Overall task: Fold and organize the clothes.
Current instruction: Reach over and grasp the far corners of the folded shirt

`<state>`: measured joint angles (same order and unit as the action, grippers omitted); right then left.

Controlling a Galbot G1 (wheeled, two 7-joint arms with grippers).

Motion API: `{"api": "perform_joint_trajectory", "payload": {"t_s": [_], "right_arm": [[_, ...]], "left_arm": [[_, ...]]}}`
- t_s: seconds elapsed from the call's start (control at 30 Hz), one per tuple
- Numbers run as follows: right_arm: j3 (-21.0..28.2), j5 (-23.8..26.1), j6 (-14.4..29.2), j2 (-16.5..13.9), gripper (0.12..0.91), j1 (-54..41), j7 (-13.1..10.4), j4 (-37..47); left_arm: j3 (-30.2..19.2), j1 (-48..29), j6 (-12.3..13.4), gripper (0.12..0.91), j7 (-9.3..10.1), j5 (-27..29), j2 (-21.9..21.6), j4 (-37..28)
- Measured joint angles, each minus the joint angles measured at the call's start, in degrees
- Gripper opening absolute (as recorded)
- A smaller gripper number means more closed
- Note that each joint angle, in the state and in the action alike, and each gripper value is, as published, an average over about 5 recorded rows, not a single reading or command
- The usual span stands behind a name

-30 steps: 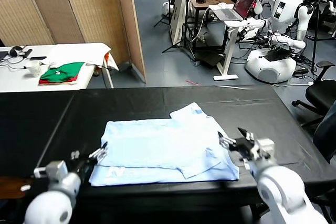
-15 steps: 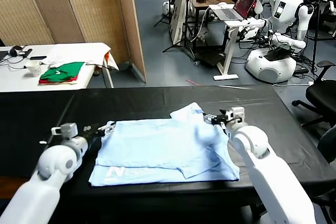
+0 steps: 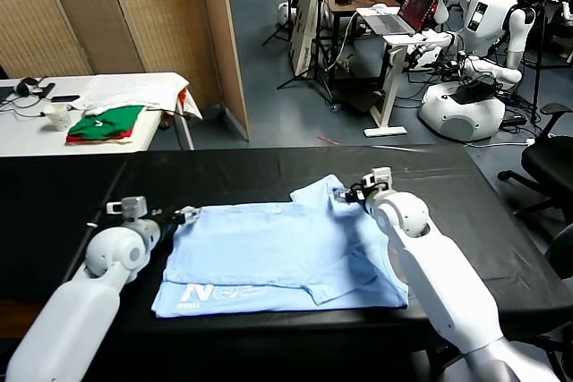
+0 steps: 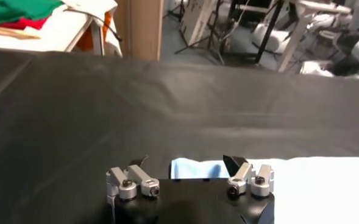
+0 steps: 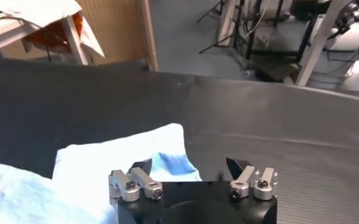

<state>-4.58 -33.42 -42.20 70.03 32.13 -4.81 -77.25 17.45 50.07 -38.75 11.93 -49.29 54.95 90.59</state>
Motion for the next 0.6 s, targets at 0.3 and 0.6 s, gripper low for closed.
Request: {"api": "perform_joint_trajectory", "payload": {"t_s": [0.3,0.6], "right_arm": [[-0.8,0.6,0.1,-0.4,0.171,1.5,0.2,-2.3],[-2.0,1.0,4.1,-1.3,0.140,3.3,0.2,-5.4]], "left_arm": [[0.3,0.7,0.2,0.325,-0.44,0.1,-0.4,0.4],[1.5,2.0,0.6,0.145,-0.69,0.5,-0.5,2.3]]}}
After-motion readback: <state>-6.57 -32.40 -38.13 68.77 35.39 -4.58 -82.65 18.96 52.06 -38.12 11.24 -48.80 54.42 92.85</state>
